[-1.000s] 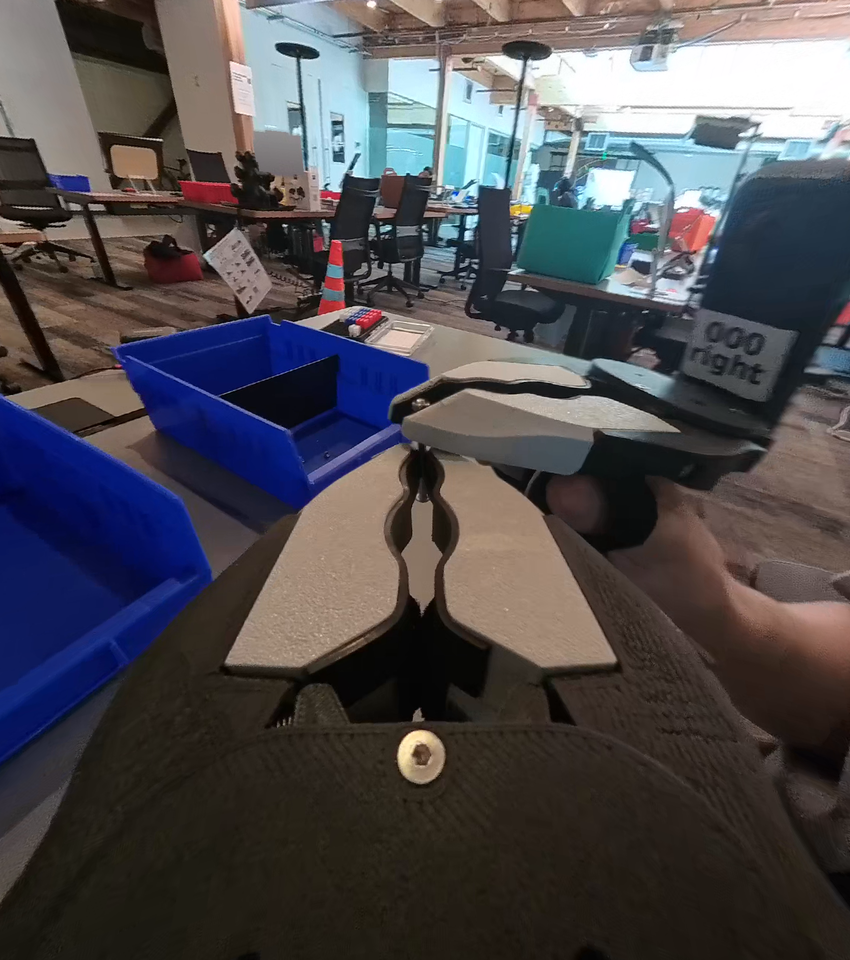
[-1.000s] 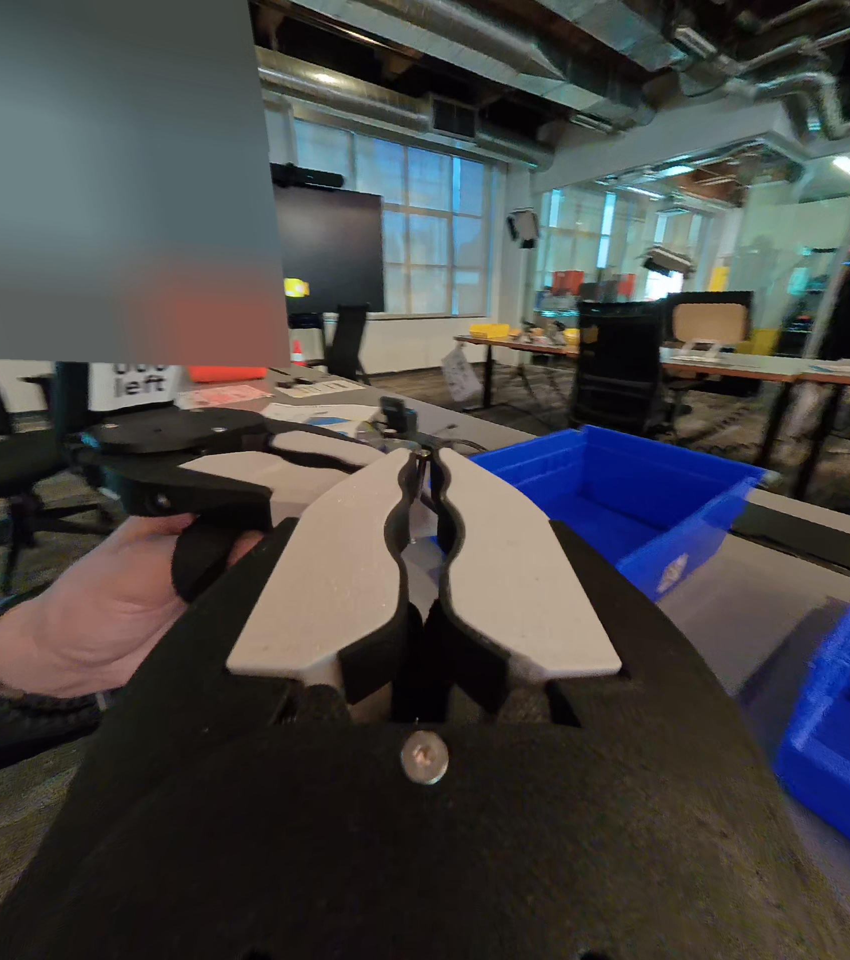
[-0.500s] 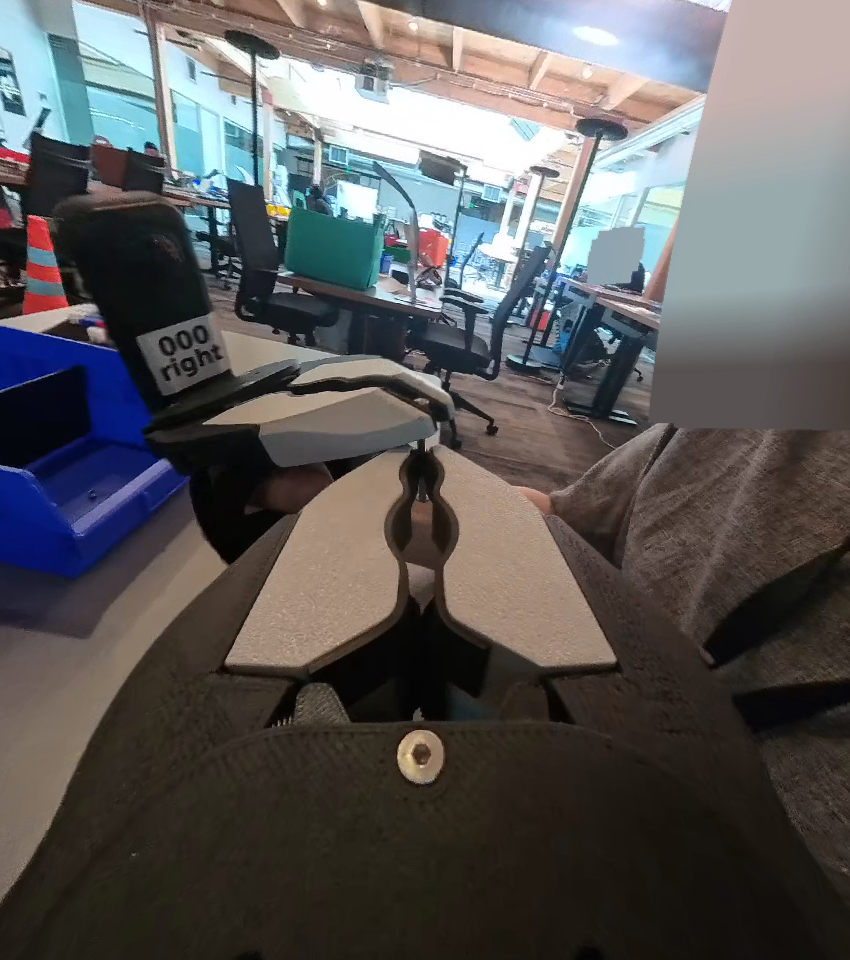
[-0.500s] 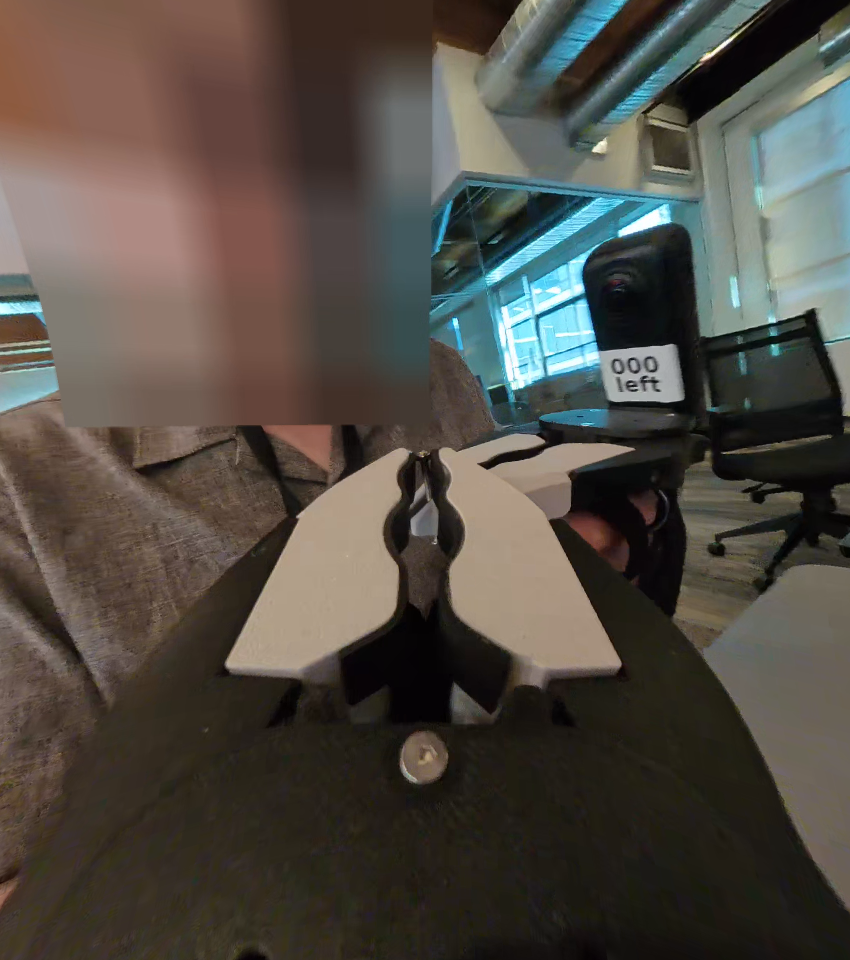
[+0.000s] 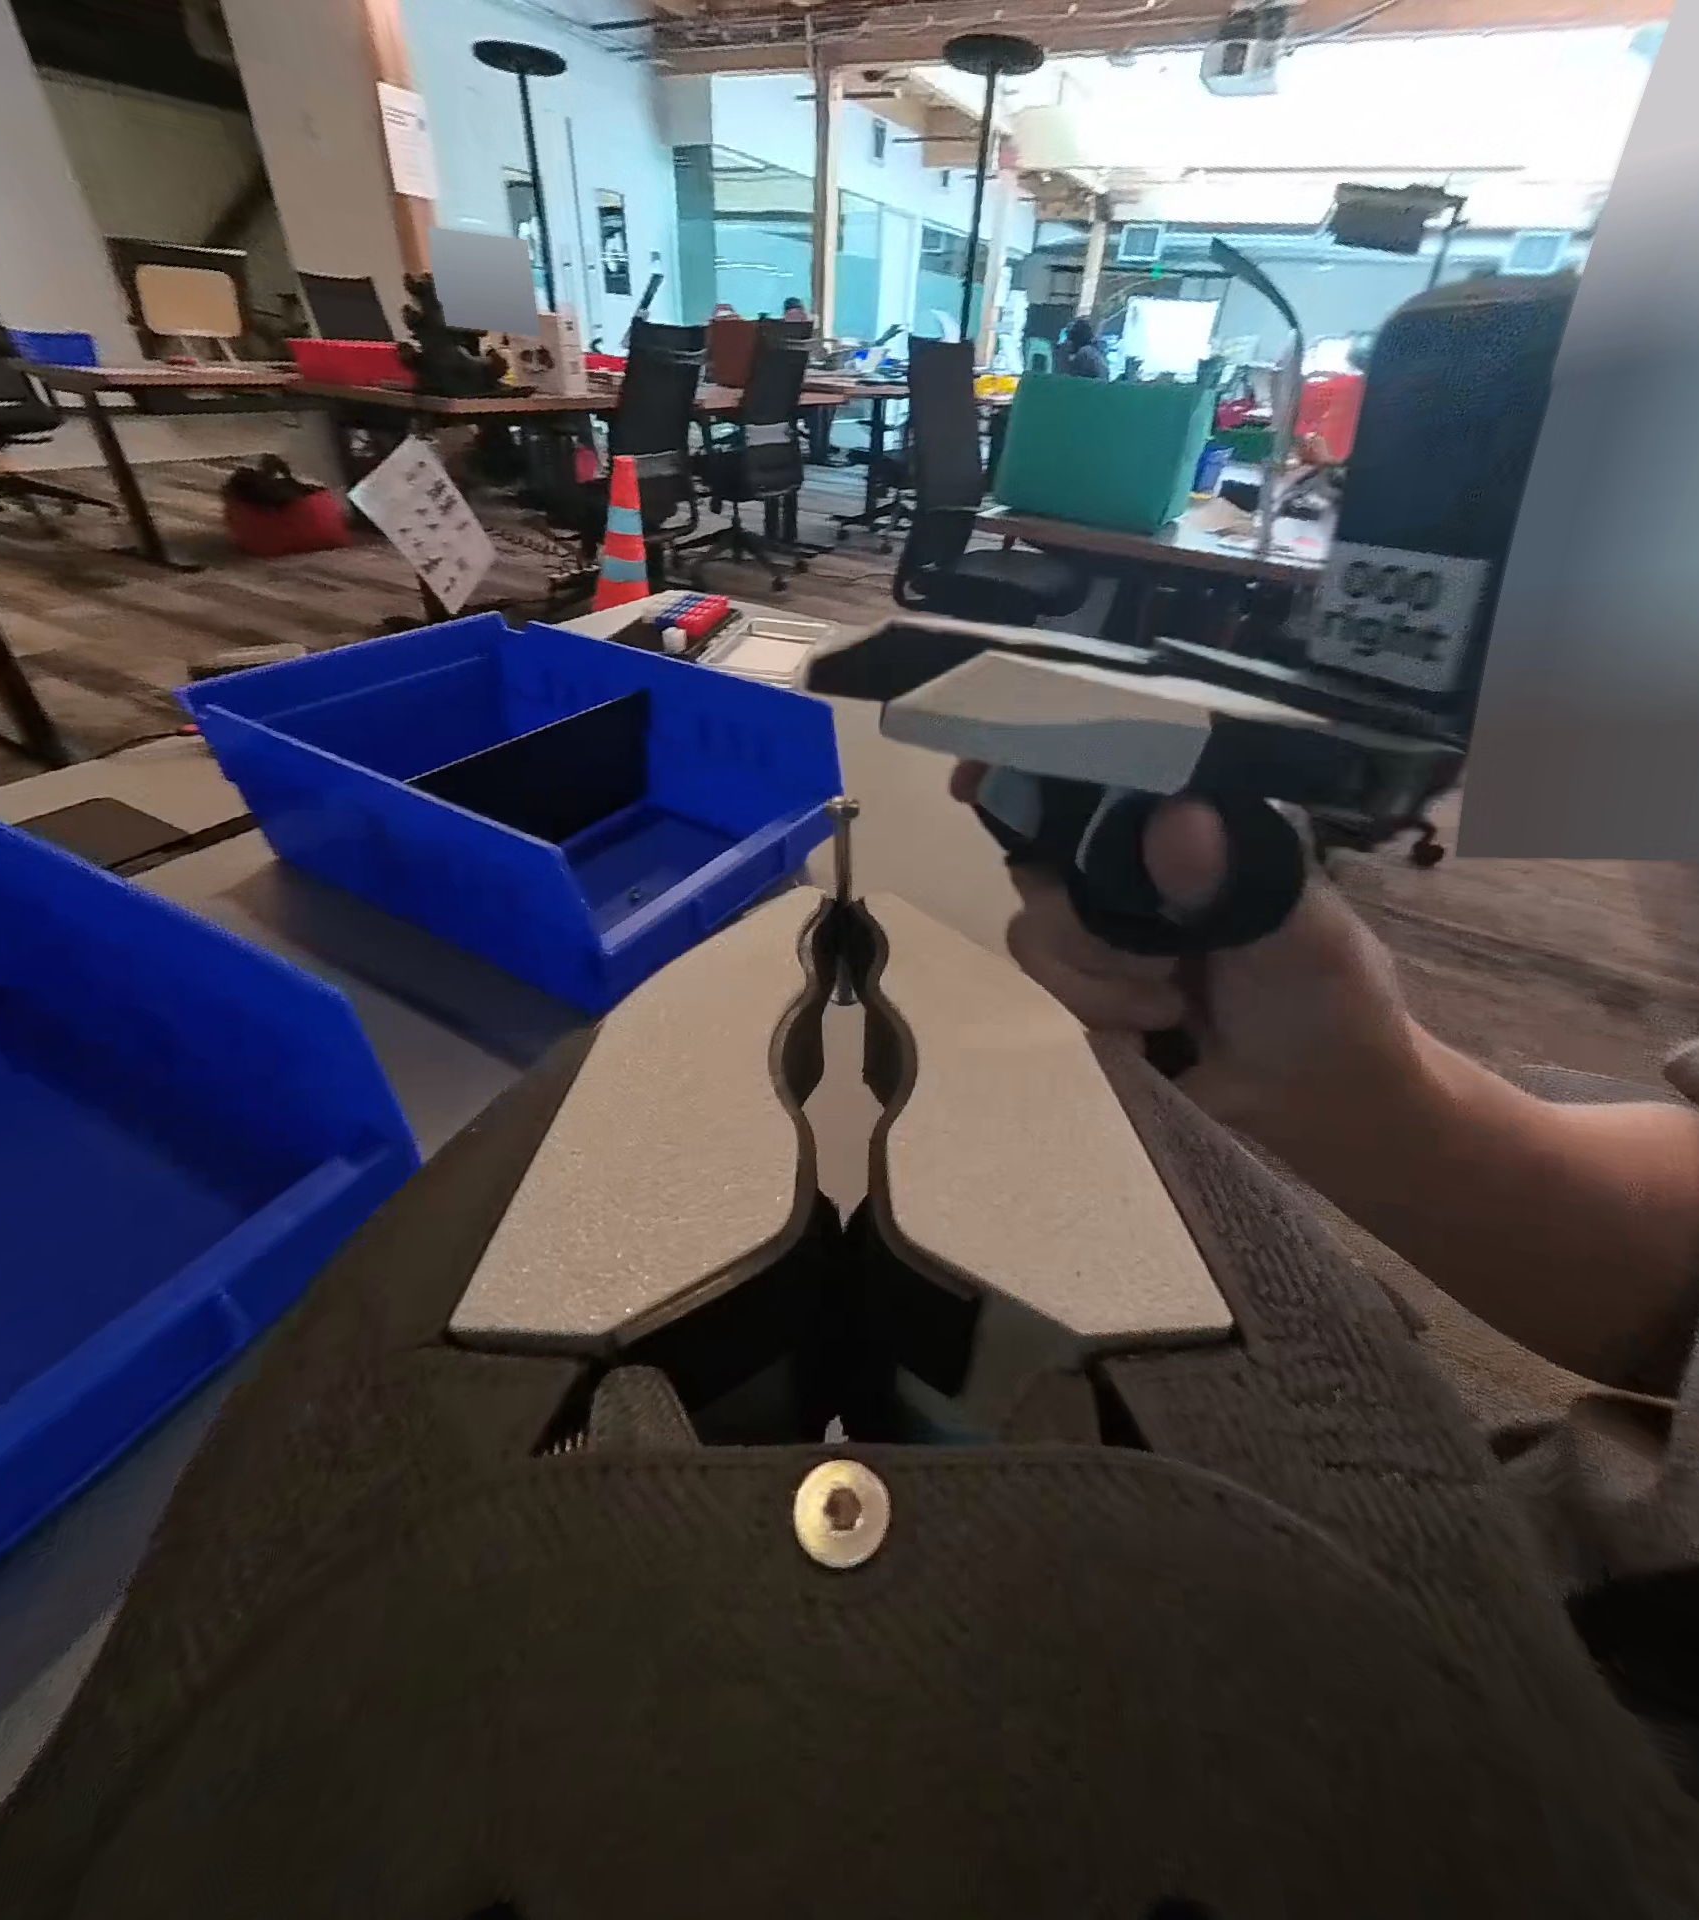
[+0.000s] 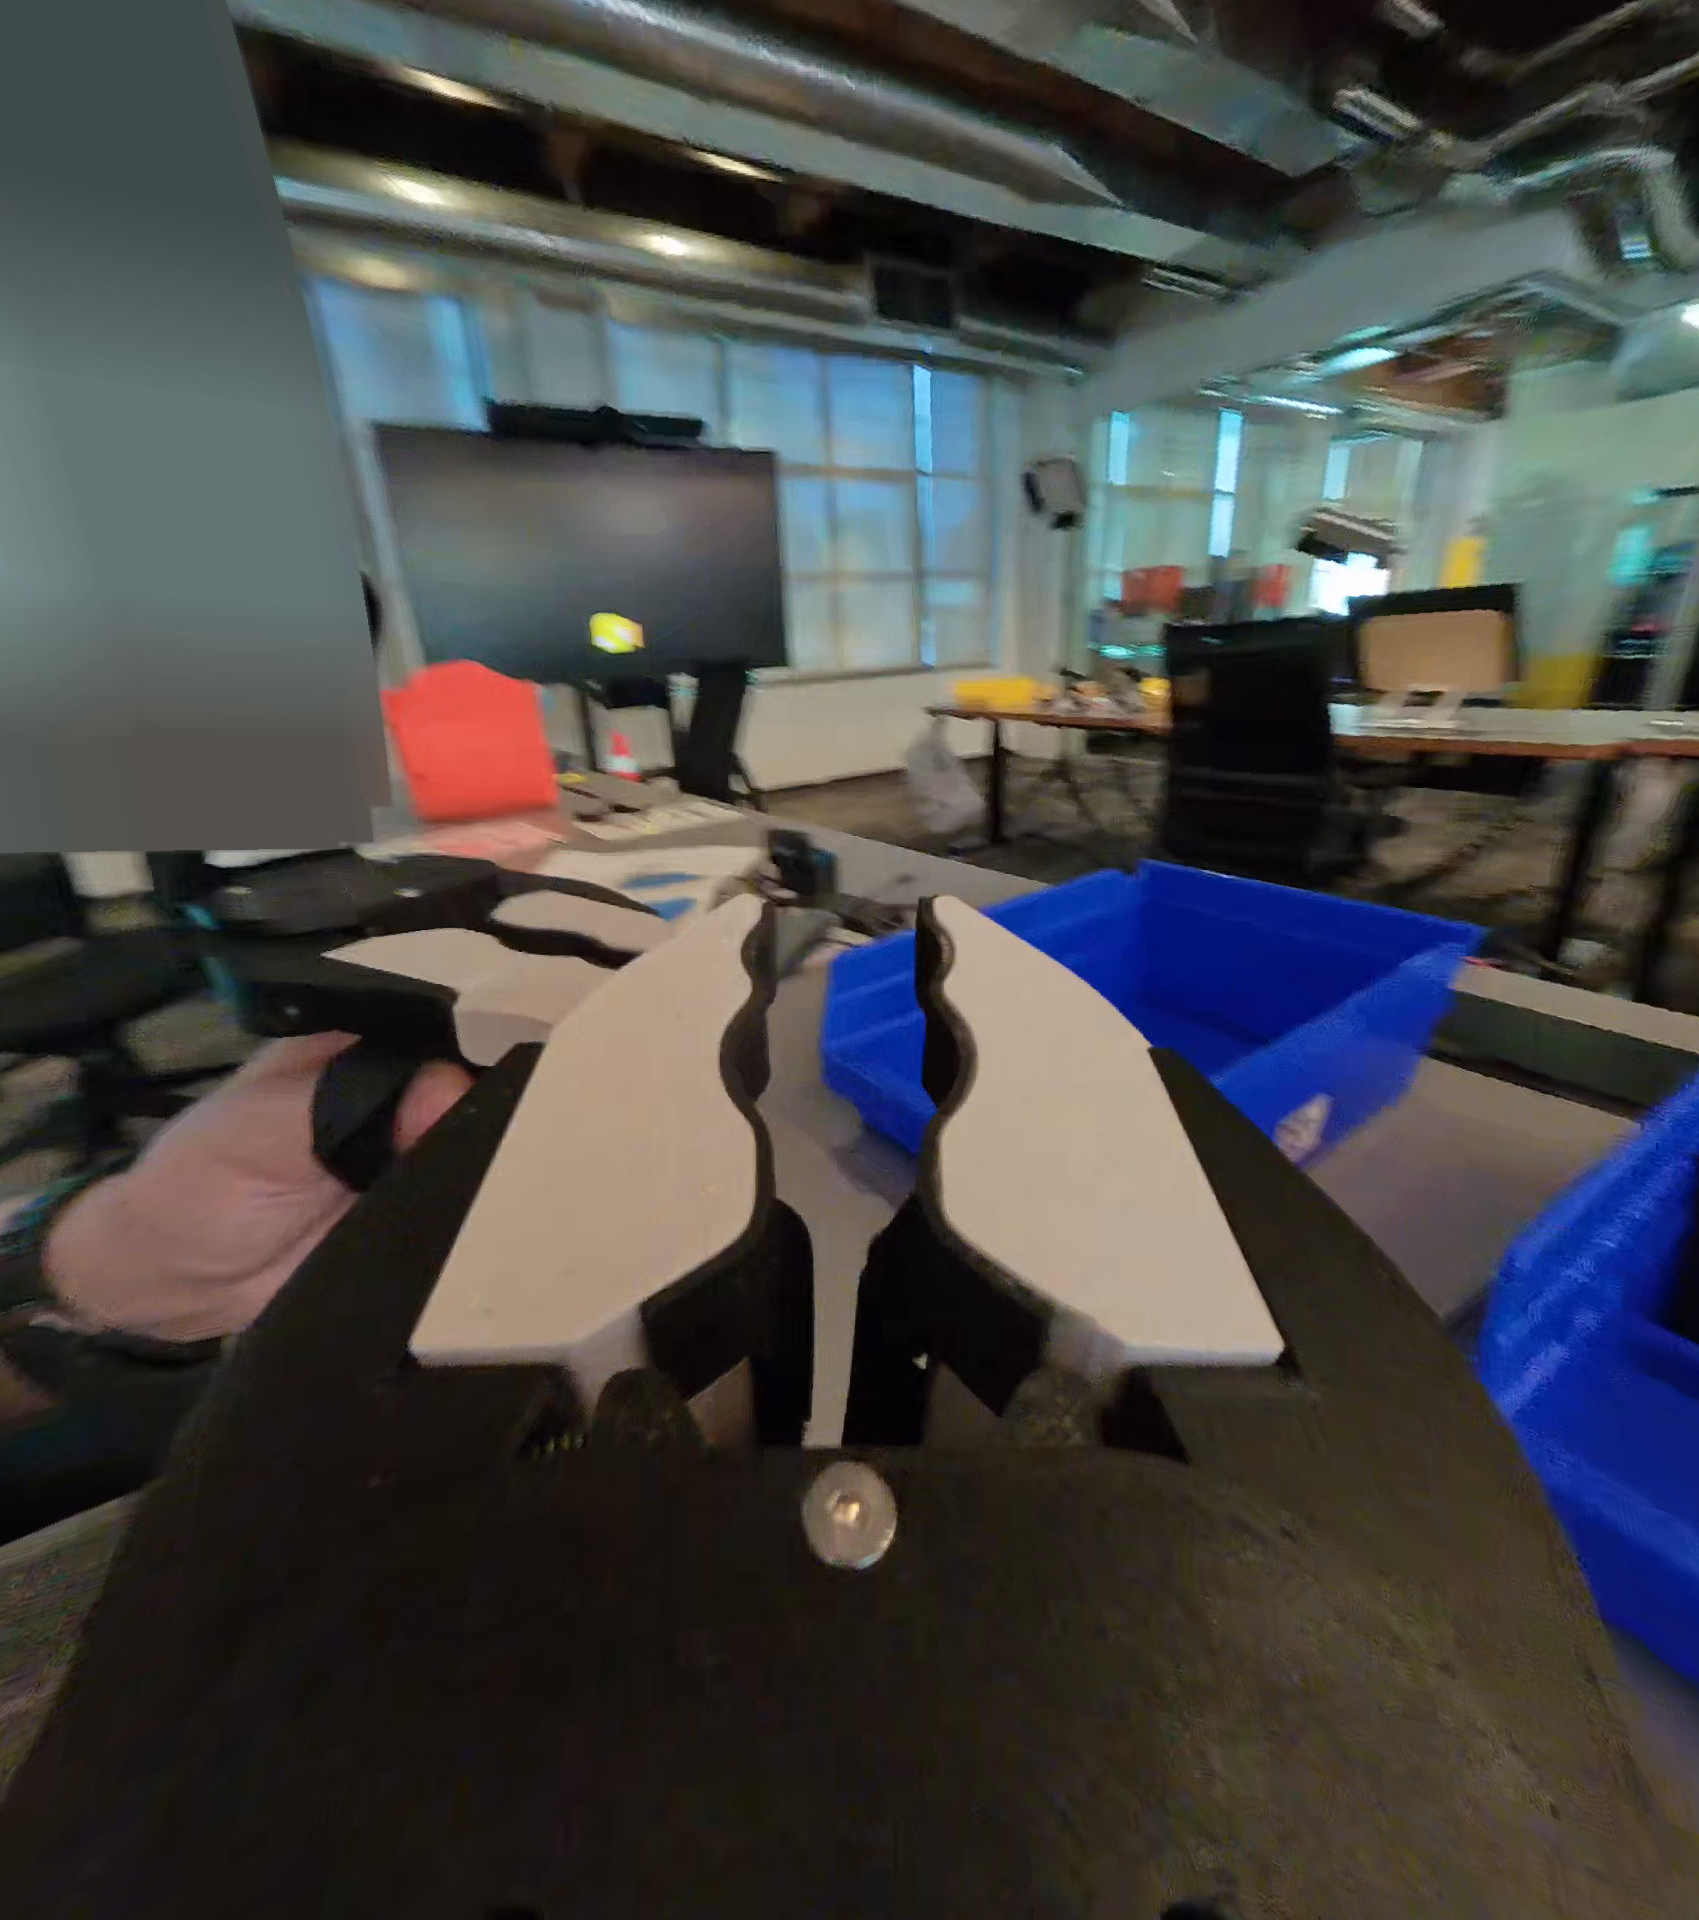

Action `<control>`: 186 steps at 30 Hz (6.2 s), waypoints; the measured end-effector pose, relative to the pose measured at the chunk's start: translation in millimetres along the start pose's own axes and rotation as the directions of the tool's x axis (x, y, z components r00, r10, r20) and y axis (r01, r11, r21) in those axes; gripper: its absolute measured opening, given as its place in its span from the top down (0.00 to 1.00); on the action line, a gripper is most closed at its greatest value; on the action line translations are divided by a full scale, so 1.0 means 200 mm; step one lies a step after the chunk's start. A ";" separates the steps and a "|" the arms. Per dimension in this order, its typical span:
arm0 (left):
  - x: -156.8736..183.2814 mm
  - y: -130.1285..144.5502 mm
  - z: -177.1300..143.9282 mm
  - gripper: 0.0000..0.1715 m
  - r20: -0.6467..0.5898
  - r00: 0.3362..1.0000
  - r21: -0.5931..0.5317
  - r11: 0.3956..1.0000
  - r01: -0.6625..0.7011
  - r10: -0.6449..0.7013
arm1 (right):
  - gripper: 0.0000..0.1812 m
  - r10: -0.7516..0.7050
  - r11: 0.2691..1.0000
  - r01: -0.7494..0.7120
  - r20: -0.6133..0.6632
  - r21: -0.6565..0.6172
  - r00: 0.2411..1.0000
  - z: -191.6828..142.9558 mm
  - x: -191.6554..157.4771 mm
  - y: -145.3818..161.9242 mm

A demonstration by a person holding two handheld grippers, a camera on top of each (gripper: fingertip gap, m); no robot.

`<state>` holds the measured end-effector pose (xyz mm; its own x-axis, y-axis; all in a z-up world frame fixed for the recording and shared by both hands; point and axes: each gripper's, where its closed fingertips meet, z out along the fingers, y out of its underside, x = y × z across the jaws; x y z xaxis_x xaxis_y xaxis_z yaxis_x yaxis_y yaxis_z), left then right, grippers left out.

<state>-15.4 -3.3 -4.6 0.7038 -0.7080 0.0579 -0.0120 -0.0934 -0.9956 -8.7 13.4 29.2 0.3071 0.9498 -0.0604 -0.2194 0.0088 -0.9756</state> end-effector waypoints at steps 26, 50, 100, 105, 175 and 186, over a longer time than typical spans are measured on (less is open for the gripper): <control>0.21 -0.03 -0.01 0.99 -0.350 0.931 0.028 0.992 0.126 -0.108 | 0.98 0.254 0.960 -0.251 0.767 -0.125 0.589 -0.07 -0.27 0.01; -0.05 -0.02 -0.04 0.99 0.073 0.997 0.035 0.999 -0.011 0.008 | 0.88 -0.022 0.996 0.027 -0.058 0.081 0.998 0.02 -0.05 -0.02; -0.04 0.01 -0.03 0.99 0.000 0.999 0.017 0.999 0.036 -0.036 | 0.85 0.006 1.000 -0.005 -0.047 0.021 0.999 0.00 -0.05 0.01; -0.08 0.01 -0.03 0.99 0.095 0.995 0.012 1.000 -0.002 0.001 | 0.85 -0.108 0.994 0.105 -0.131 -0.026 0.986 0.07 -0.12 0.05; -0.06 0.01 -0.03 0.99 0.106 0.994 -0.003 0.999 -0.034 0.034 | 0.90 -0.102 0.992 0.092 -0.122 -0.081 0.987 0.13 -0.14 0.04; -0.08 0.01 -0.04 0.99 0.143 0.987 -0.015 0.998 -0.066 0.068 | 0.91 -0.089 0.993 0.076 -0.148 -0.090 0.985 0.15 -0.15 0.05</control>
<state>-32.7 1.7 -5.9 0.7957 -0.6054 -0.0210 -0.0693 -0.0566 -0.9960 -47.8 -5.1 26.5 0.4590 0.8884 -0.0041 -0.1108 0.0526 -0.9925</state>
